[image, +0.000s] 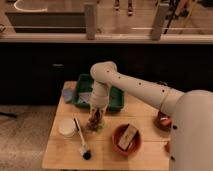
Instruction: Place grapes in plastic cup
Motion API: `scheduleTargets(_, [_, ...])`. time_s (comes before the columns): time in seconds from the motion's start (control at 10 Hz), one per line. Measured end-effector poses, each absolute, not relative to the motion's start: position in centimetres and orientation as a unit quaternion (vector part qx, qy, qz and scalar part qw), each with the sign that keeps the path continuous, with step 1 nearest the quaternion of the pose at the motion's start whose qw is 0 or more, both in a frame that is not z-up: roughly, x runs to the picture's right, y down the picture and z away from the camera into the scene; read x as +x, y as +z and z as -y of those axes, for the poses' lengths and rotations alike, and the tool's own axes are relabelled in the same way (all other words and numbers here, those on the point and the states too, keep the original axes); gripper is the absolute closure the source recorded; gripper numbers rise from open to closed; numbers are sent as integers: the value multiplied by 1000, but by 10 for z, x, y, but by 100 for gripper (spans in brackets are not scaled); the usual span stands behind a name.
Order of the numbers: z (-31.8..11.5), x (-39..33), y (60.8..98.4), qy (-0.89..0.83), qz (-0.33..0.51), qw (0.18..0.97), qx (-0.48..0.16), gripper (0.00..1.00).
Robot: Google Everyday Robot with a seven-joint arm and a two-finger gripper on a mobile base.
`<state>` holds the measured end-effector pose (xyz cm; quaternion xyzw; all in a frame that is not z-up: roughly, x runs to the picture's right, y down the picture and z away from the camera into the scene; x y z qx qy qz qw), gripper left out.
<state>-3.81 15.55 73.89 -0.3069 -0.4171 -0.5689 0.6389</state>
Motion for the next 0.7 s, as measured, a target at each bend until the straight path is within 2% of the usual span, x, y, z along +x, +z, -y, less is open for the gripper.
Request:
scheduleTargets(0.4, [-166,-32,742,-564,418,637,-319,99])
scheduleTargets(0.7, [-168,-30,744,-559,417,638,-327,72])
